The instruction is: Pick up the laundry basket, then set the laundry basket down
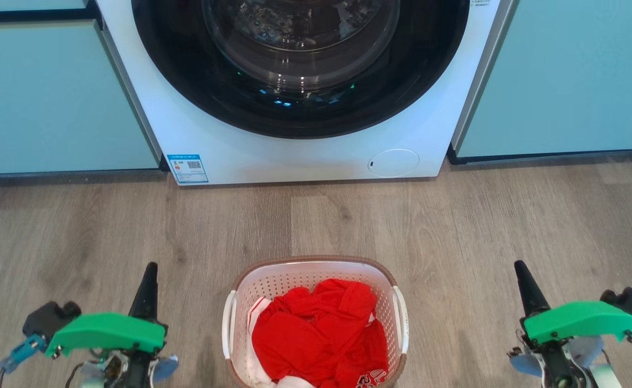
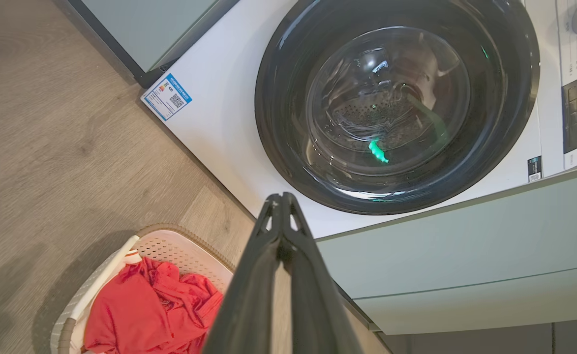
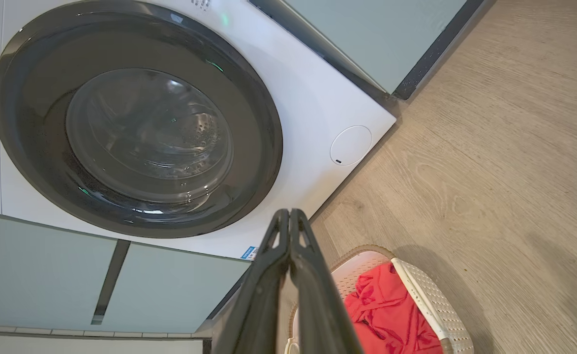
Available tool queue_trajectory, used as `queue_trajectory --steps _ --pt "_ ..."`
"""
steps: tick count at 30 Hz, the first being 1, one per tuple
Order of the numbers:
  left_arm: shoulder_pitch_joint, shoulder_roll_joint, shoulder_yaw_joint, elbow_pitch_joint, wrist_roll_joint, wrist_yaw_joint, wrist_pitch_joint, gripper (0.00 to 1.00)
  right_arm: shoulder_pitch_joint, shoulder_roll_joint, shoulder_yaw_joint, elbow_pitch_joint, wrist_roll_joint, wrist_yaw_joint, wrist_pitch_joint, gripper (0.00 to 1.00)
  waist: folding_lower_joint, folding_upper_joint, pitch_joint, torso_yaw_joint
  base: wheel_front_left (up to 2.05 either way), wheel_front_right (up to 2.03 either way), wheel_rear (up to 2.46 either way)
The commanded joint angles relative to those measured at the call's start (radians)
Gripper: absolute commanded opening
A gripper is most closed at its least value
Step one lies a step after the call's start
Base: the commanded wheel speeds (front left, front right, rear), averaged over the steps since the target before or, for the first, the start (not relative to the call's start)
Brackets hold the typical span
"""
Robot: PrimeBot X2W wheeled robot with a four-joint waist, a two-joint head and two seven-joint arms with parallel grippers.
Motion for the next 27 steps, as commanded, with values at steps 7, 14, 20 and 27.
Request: queue_trajectory --steps 7,14,20,27 --pt "-0.065 0.012 0.045 -0.027 -0.090 -0.015 0.023 0.00 -0.057 -0.012 -0.011 -0.031 0.084 0.005 0.024 0.00 0.0000 0.0000 0.000 0.000 0.00 0.00 0.00" --pt "-0.073 0.012 0.062 -0.025 -0.166 -0.022 0.044 0.00 -0.062 -0.011 -0.026 -0.030 0.155 0.005 0.044 0.00 0.0000 0.0000 0.000 -0.001 0.00 0.00 0.00" --pt "-0.079 0.012 0.077 -0.023 -0.231 -0.029 0.061 0.00 -0.066 -0.011 -0.039 -0.030 0.216 0.006 0.062 0.00 0.0000 0.0000 -0.001 -0.001 0.00 0.00 0.00" --pt "-0.085 0.012 0.092 -0.021 -0.297 -0.035 0.079 0.00 -0.071 -0.010 -0.053 -0.030 0.277 0.006 0.079 0.00 0.0000 0.0000 -0.001 -0.001 0.00 0.00 0.00"
